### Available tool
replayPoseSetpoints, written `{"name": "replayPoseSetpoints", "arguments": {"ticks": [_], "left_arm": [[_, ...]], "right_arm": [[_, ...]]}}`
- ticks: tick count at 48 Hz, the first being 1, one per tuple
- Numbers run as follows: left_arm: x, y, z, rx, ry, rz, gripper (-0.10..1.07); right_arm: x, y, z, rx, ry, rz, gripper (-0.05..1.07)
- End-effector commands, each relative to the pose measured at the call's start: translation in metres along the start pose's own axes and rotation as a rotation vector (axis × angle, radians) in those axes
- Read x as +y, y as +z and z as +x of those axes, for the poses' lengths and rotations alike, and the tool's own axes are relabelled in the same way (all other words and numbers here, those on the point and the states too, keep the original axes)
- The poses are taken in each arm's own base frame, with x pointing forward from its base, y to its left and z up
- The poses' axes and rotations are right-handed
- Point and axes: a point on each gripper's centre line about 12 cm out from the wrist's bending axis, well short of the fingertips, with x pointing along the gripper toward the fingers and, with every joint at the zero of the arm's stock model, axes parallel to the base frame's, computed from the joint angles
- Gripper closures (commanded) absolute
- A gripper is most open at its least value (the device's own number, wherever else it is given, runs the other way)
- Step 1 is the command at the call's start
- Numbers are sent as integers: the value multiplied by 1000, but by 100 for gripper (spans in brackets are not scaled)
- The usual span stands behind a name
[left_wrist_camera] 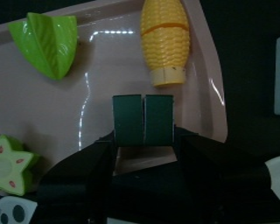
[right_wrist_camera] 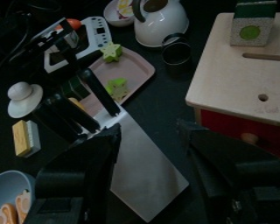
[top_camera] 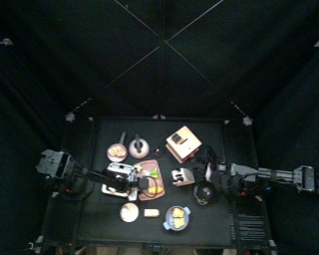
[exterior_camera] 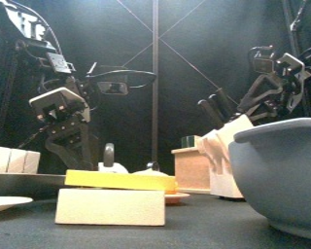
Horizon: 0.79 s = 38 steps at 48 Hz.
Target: Grab green sushi half
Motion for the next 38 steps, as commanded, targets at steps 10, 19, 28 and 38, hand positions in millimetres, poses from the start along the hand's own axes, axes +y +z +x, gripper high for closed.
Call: {"name": "replayPoseSetpoints", "arguments": {"ticks": [10,19,28,38], "left_arm": [[1,21,-17,-81,-4,9,19],[3,32,-38,-149,-12,-3,19],[4,40,-52,-195,-16,-6,19],[4,44,-60,-225,-17,5,19]], "right_arm": [[2,8,0,-25,7,1,15],[2,9,1,-25,7,-1,15],[3,11,1,-33,11,-9,15],[5,20,0,-71,21,-20,15]]}}
